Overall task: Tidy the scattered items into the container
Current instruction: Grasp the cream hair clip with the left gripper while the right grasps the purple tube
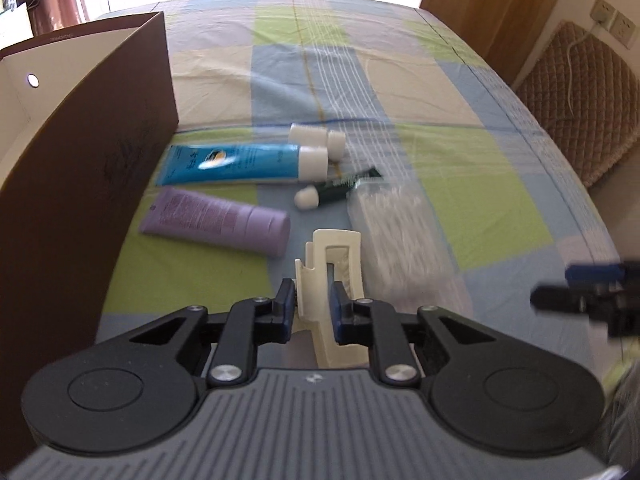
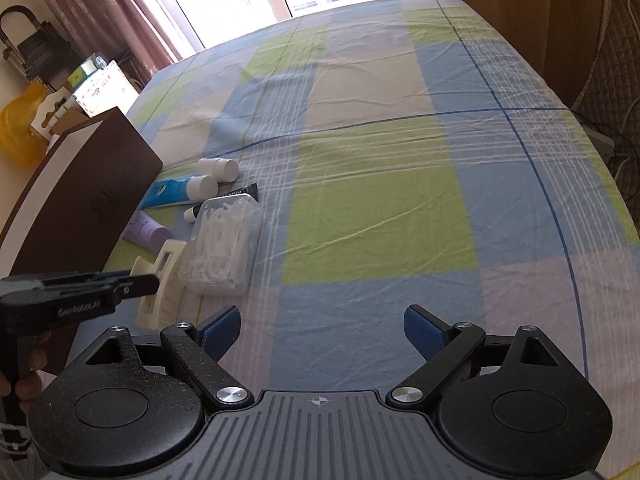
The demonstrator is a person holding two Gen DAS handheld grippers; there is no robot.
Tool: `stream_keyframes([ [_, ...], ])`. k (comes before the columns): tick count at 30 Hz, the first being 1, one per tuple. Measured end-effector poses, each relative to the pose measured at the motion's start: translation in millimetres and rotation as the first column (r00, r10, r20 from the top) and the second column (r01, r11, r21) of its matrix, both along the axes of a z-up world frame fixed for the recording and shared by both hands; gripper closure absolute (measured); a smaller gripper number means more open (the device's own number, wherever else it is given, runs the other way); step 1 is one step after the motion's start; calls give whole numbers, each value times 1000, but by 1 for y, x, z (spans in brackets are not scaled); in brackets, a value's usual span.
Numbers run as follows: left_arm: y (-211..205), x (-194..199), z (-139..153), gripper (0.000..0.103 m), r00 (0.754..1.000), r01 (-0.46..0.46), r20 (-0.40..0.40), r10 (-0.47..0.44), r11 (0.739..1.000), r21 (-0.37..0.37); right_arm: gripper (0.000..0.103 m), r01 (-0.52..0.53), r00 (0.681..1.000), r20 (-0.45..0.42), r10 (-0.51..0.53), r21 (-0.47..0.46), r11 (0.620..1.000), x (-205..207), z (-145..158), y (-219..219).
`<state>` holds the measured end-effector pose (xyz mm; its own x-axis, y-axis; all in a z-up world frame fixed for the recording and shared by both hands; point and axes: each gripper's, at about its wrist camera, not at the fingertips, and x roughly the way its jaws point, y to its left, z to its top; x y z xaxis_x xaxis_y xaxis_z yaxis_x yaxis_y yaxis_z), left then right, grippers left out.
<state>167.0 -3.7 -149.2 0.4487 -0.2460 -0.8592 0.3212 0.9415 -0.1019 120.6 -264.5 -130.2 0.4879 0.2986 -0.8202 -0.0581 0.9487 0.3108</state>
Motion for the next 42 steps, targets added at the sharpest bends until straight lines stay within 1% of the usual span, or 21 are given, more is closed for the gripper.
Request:
stream_keyframes([
  [4, 11, -22, 1, 87, 999, 44, -26, -44, 998, 34, 9, -30, 999, 13, 30, -1, 1000, 3, 4, 9],
  [7, 13, -25, -4, 86, 998, 41, -45, -39, 998, 39, 9, -53, 998, 22, 53, -6, 999, 7, 7, 19],
  [8, 12, -25, -5, 84, 998, 40, -42, -39, 998, 42, 9, -61, 998, 26, 62, -7, 998, 9, 8, 23],
  [10, 11, -24, -7, 85, 999, 40, -37, -38, 998, 48, 9, -86, 995, 41, 87, -15, 996, 12, 13, 31],
  [12, 11, -24, -7, 87, 999, 37, -30, -35, 998, 53, 9, -124, 990, 62, 126, -25, 992, 15, 17, 39],
  [15, 20, -30, 0, 87, 1000, 20, -16, -19, 997, 69, 9, -212, 971, 102, 215, -41, 977, 24, 23, 57],
  [17, 26, -36, 4, 87, 1000, 7, -12, -6, 995, 98, 9, -286, 948, 128, 291, -56, 957, 31, 26, 72],
  [19, 33, -41, 7, 87, 1000, -11, -11, 13, 992, 129, 9, -382, 908, 157, 387, -66, 922, 42, 27, 92],
  [22, 42, -49, 8, 87, 998, -55, -7, 57, 983, 172, 10, -513, 836, 171, 521, -92, 853, 60, 22, 122],
  [26, 55, -50, 6, 87, 993, -113, -20, 118, 976, 187, 10, -647, 735, 151, 661, -136, 750, 87, 7, 156],
  [28, 58, -50, 6, 87, 990, -131, -25, 138, 974, 185, 25, -697, 690, 123, 713, -155, 701, 99, -4, 172],
  [29, 59, -50, 6, 87, 989, -137, -24, 144, 973, 185, 32, -710, 677, 105, 729, -167, 684, 104, -10, 180],
  [31, 61, -49, 6, 87, 988, -147, -21, 153, 971, 186, 32, -726, 659, 77, 748, -195, 660, 114, -22, 193],
  [33, 62, -49, 5, 87, 987, -154, -23, 160, 971, 185, 32, -727, 660, 64, 749, -198, 658, 122, -32, 202],
  [35, 63, -49, 4, 87, 986, -157, -26, 164, 970, 185, 32, -725, 667, 57, 743, -179, 665, 128, -41, 207],
  [36, 63, -49, 3, 87, 986, -158, -28, 166, 970, 186, 35, -726, 668, 49, 743, -177, 664, 129, -45, 209],
  [37, 64, -49, 3, 87, 986, -157, -30, 166, 970, 187, 43, -727, 668, 41, 743, -177, 663, 130, -48, 211],
  [38, 64, -49, 2, 87, 986, -157, -33, 166, 970, 188, 63, -730, 666, 24, 745, -181, 659, 130, -52, 213],
  [39, 64, -49, 2, 87, 986, -156, -36, 166, 970, 188, 68, -732, 664, 14, 748, -195, 653, 127, -55, 214],
  [41, 64, -49, 1, 87, 986, -155, -38, 165, 970, 186, 69, -733, 655, 13, 756, -234, 639, 118, -58, 213],
  [42, 64, -49, 2, 87, 986, -153, -37, 163, 970, 187, 69, -731, 658, 8, 753, -237, 640, 114, -58, 210],
])
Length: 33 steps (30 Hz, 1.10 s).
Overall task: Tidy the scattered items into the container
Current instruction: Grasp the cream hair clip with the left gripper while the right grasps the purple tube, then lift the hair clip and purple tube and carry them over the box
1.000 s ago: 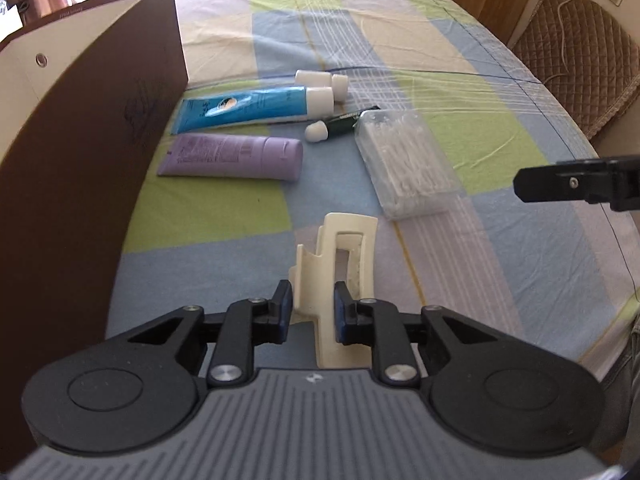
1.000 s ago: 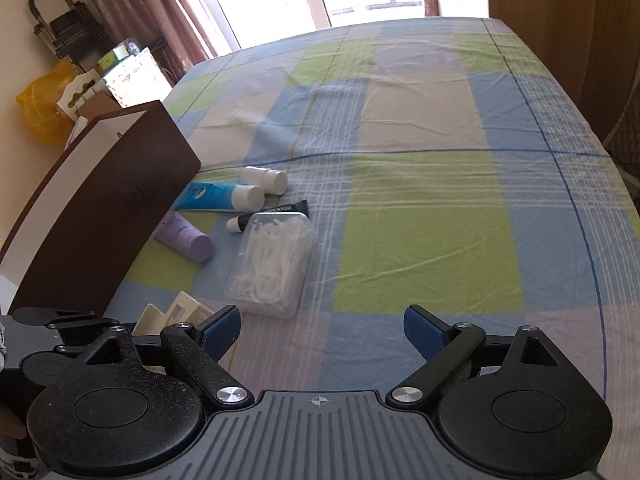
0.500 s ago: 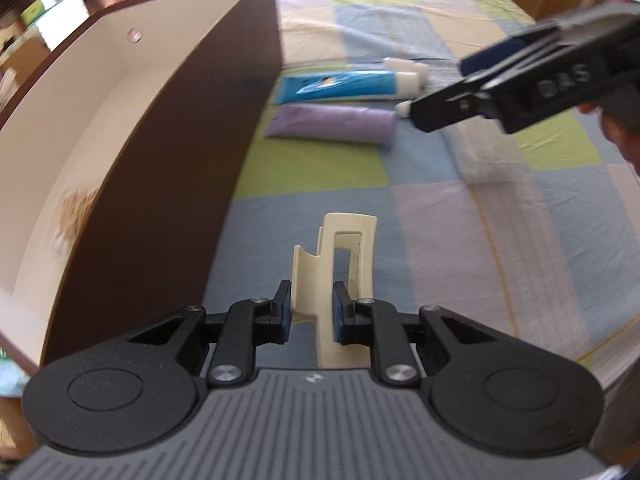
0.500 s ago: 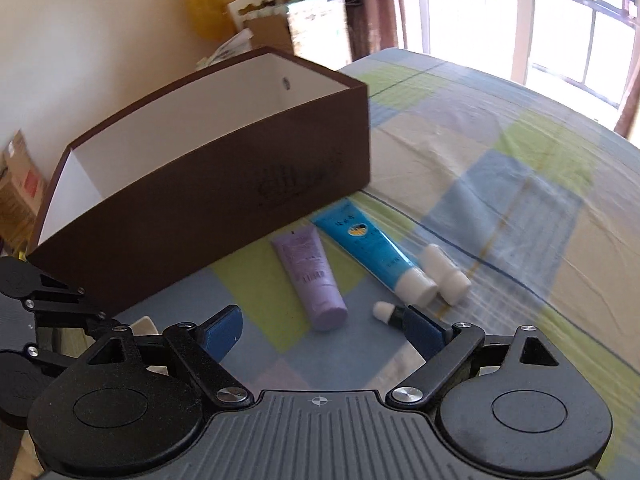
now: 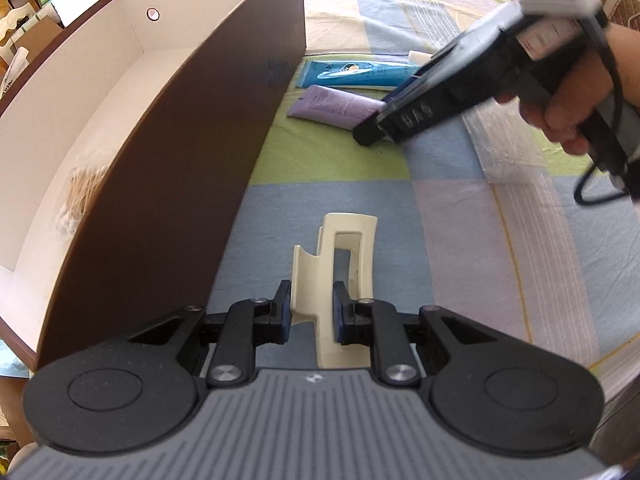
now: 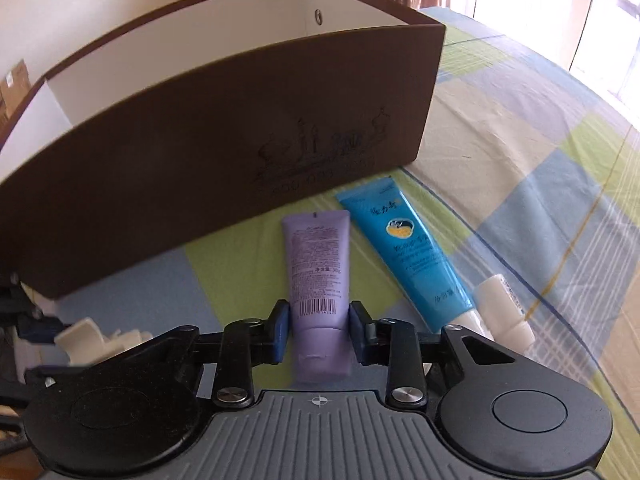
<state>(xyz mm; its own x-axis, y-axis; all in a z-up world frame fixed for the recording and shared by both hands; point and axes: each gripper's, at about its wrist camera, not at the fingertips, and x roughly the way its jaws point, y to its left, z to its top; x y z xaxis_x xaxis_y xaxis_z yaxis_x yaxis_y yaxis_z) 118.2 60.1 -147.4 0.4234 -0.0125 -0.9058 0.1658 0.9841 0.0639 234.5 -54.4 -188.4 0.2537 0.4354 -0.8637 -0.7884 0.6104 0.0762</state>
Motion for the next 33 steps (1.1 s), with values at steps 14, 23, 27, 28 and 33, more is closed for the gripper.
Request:
stream_keyframes([
  [14, -1, -11, 49, 87, 994, 47, 102, -40, 997, -69, 70, 266, 952, -205, -227, 190, 945, -35, 38, -87],
  [23, 11, -8, 89, 87, 982, 56, 186, -42, 996, -71, 71, 251, 967, -110, -231, 234, 939, -37, 80, -77],
  [27, 16, -8, 98, 87, 979, 50, 203, -35, 996, -71, 70, 257, 966, -94, -240, 265, 929, -44, 107, -77],
  [28, 18, -9, 102, 87, 977, 50, 210, -34, 996, -73, 70, 254, 967, -89, -239, 275, 927, -46, 115, -77],
  [33, 32, -5, 123, 87, 966, 40, 259, -20, 997, -70, 70, 222, 975, -49, -218, 330, 917, -48, 151, -67],
])
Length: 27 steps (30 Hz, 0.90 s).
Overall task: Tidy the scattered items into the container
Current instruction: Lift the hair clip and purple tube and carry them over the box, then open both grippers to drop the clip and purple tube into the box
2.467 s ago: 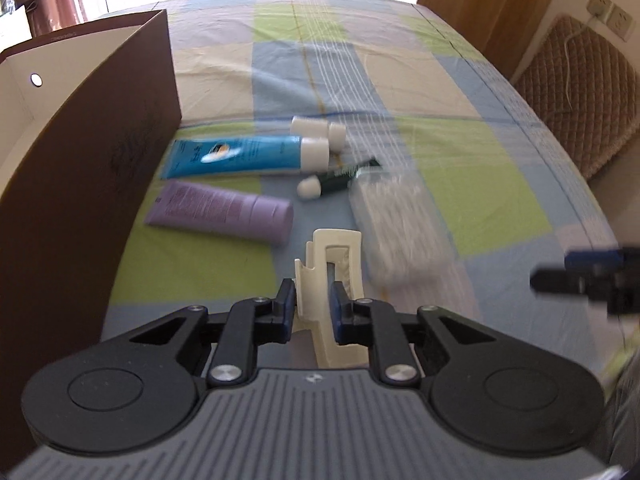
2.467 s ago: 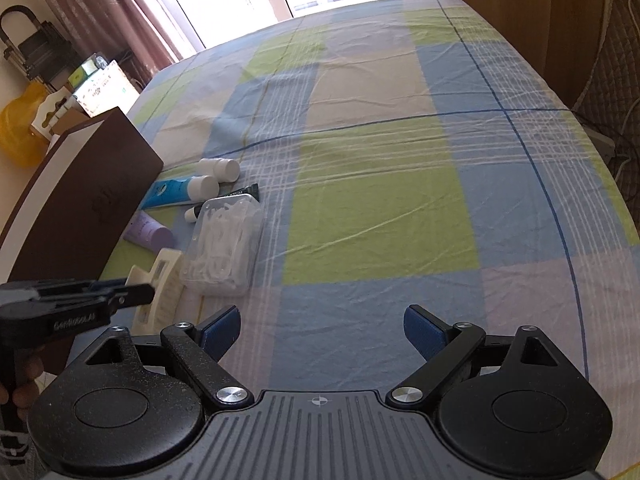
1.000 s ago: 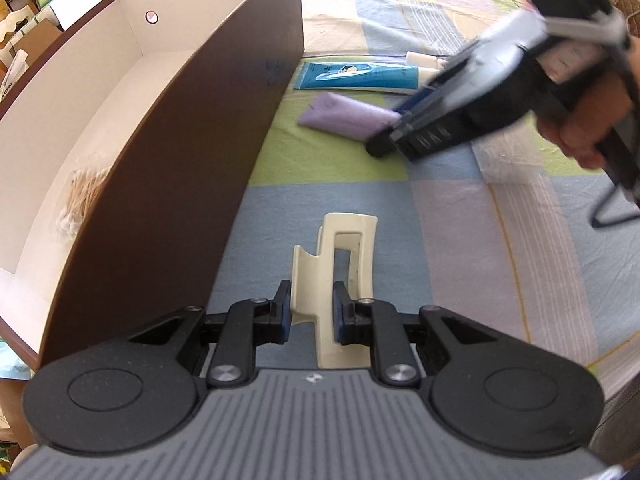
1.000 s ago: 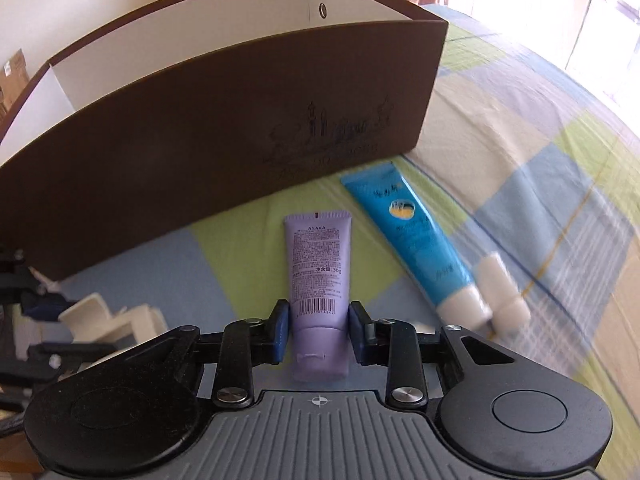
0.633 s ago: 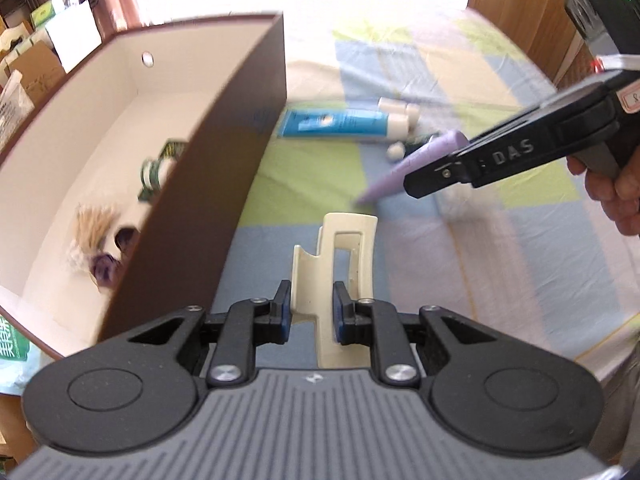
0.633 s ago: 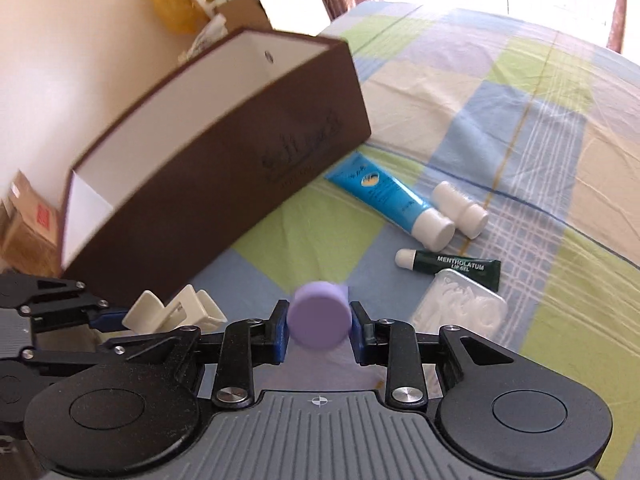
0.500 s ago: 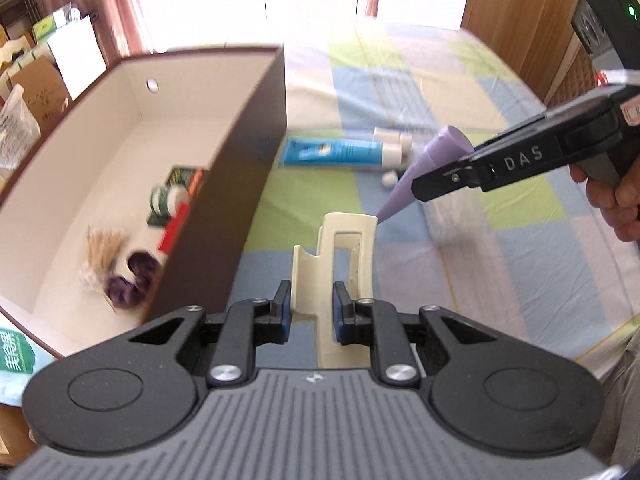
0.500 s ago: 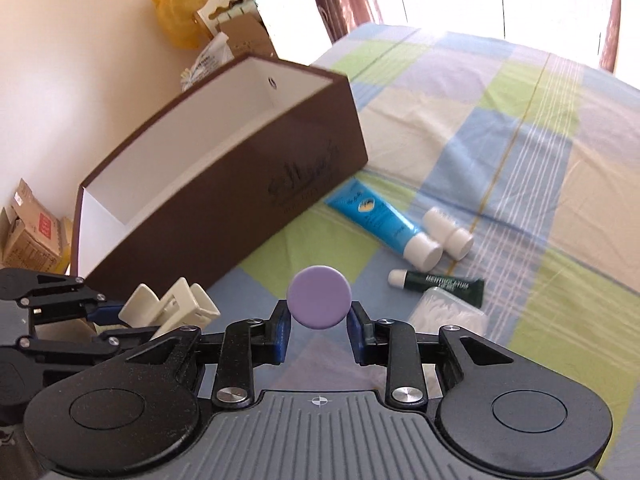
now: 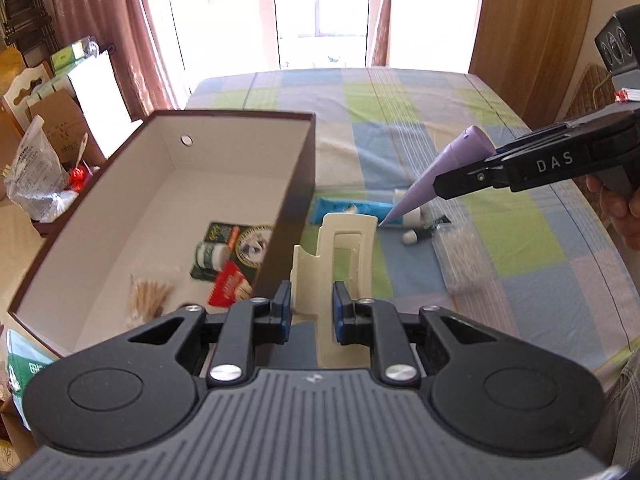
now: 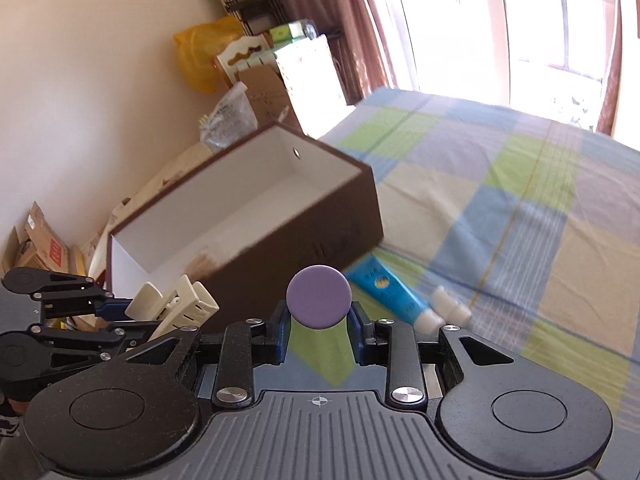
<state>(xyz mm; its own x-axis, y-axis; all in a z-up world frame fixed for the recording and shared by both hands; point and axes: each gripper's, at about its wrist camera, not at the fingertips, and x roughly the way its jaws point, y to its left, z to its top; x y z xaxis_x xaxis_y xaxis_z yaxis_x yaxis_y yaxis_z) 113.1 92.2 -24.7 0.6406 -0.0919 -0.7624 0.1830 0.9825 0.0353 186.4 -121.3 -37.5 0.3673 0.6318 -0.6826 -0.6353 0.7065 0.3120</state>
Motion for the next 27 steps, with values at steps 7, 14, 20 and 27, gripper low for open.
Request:
stream_keyframes([
  [7, 38, 26, 28, 87, 994, -58, 93, 52, 997, 59, 70, -36, 997, 72, 30, 91, 995, 14, 39, 36],
  [14, 79, 64, 25, 87, 990, -93, 112, 81, 991, 99, 71, -83, 993, 92, 75, 93, 992, 42, 39, 98],
  [20, 101, 91, -2, 87, 994, -88, 78, 79, 988, 128, 70, -96, 994, 58, 98, -31, 995, 69, 3, 142],
  [27, 111, 115, -39, 87, 998, -61, 25, 57, 982, 179, 70, -133, 987, 55, 149, -227, 965, 92, -39, 177],
])
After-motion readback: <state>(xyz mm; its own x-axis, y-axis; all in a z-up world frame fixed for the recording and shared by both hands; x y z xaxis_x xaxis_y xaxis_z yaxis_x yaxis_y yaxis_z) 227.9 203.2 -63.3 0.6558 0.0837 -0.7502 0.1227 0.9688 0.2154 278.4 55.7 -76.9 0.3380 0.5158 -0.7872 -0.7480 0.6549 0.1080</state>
